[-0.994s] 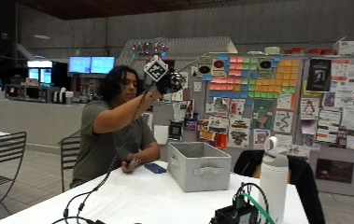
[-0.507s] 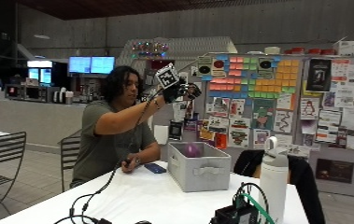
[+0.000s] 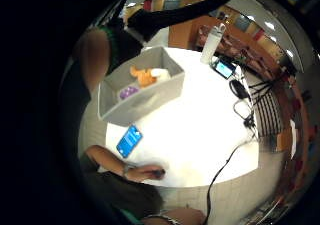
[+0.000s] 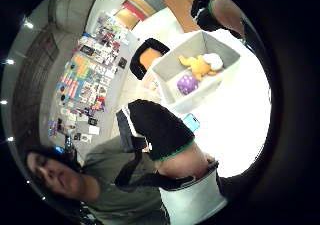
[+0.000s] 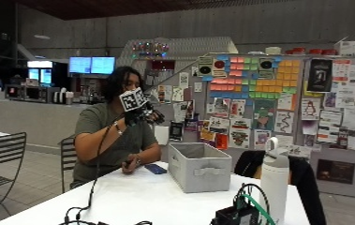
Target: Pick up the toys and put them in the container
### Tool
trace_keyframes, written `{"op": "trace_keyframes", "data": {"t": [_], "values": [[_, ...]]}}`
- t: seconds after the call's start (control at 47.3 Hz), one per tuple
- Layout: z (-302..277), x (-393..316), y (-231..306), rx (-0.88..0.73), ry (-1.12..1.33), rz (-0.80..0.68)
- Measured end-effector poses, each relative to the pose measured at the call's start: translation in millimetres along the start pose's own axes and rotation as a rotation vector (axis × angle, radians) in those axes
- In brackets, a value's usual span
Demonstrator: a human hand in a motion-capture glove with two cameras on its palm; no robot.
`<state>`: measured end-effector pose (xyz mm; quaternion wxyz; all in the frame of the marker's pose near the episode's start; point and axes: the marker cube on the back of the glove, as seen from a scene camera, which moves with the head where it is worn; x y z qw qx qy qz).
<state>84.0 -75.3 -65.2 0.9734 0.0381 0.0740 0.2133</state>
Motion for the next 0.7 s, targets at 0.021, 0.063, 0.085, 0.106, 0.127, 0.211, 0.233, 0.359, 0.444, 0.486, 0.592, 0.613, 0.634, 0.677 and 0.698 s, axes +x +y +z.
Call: {"op": "trace_keyframes", "data": {"t": [0.021, 0.063, 0.085, 0.106, 0.127, 0.211, 0.233, 0.359, 0.444, 0.486, 0.592, 0.613, 0.634, 0.677, 0.698], "values": [[3, 5, 9, 0.003, -0.009, 0.003], [9, 18, 25, 0.007, -0.025, 0.02], [11, 24, 32, 0.009, -0.031, 0.034], [14, 30, 39, 0.012, -0.033, 0.049], [17, 35, 45, 0.016, -0.032, 0.066], [28, 59, 64, 0.028, 0.005, 0.129], [31, 63, 68, 0.028, 0.019, 0.142], [43, 78, 81, 0.002, 0.103, 0.2], [48, 84, 82, -0.026, 0.112, 0.2], [49, 84, 83, -0.032, 0.111, 0.194], [52, 86, 83, -0.04, 0.096, 0.199], [53, 86, 83, -0.042, 0.089, 0.2], [53, 87, 83, -0.045, 0.082, 0.199], [54, 87, 83, -0.05, 0.071, 0.192], [55, 87, 83, -0.051, 0.068, 0.189]]}}
